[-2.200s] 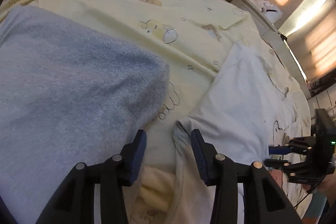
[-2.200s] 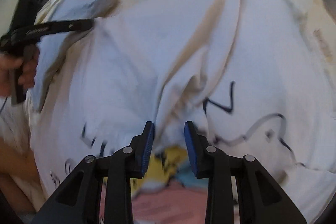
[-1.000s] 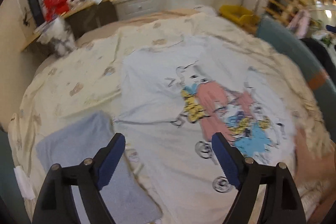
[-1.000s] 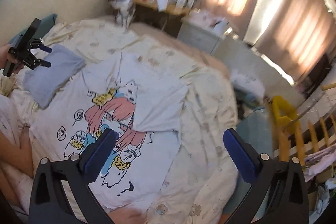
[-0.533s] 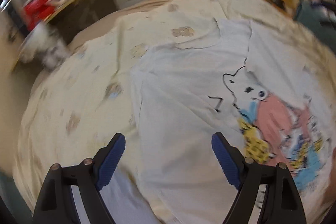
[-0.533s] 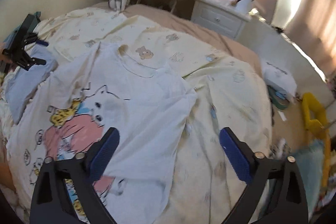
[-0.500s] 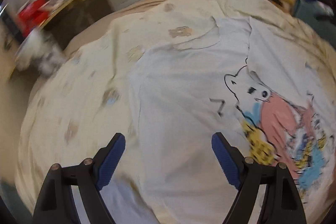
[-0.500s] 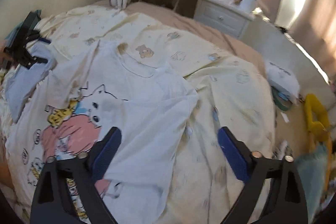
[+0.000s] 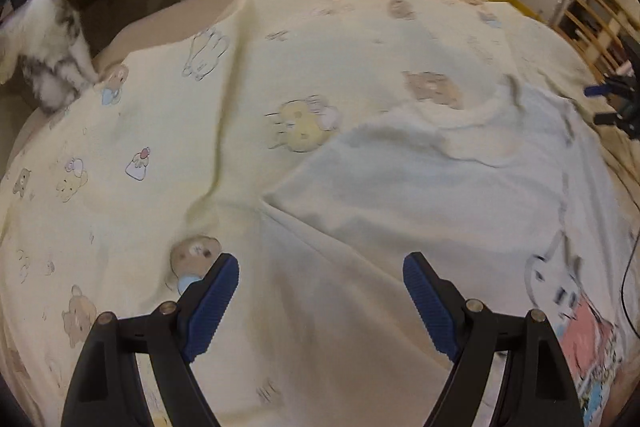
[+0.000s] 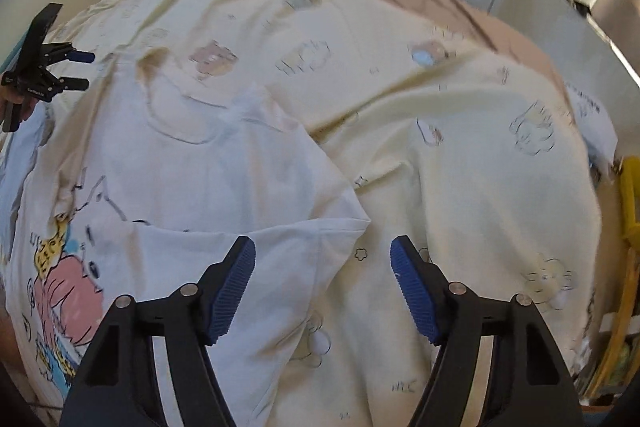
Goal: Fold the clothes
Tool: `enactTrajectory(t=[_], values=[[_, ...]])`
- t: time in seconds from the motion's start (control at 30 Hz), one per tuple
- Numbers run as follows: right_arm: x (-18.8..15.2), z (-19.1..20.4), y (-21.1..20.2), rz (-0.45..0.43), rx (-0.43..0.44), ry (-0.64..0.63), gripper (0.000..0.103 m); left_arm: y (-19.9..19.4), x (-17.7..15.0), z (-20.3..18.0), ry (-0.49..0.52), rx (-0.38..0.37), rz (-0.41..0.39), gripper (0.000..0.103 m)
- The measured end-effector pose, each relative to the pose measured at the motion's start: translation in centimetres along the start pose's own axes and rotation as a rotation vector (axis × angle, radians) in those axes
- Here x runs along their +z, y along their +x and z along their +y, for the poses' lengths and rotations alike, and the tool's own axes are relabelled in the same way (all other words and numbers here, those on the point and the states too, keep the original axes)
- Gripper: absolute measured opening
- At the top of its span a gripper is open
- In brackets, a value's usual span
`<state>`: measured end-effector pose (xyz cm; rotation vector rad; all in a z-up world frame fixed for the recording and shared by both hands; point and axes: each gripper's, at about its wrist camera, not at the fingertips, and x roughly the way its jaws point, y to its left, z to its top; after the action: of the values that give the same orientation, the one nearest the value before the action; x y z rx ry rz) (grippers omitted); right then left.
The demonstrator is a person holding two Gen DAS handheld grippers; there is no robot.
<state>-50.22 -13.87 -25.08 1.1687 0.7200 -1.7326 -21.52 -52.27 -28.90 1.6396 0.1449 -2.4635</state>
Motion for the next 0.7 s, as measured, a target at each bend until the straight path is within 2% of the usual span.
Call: enactTrajectory(t=[0.1,0.23,0.33,0.43,0.57,0.67,0.7], values=[[0.0,-0.5,1.4,0.021,0.020,-0.004,0.075,1.7,0.8,1.1,-0.019,-0.003,0.011,0.085],[-0.1,-0.7,2.3,0.034,0.057,-0.003,0.075,2.6,2.3,0.2,0.034,0.002,0.007,0.085],[-0.1,-0.9,2.5,0.022,0.074,0.003,0.075,3.9,3.2,0.0,0.058,-0.005,0.061,0.085],[-0.1,-1.3,2.6,0.020,0.079,0.013,0.075,4.8,3.7,0.0,0.077,0.030,0.083,0.085],[-0.4,-2.4,2.8,0.030,0.100,0.038,0.075,5.5,4.2,0.2,0.026,-0.009,0.103,0.085],[-0.7,-3.4,3.2,0.038,0.123,0.073,0.075,5.9,4.1,-0.5,0.031,0.022,0.090,0.085],[-0.7,-3.6,3.4,0.041,0.125,0.081,0.075,5.9,4.0,-0.9,0.043,0.031,0.089,0.080]])
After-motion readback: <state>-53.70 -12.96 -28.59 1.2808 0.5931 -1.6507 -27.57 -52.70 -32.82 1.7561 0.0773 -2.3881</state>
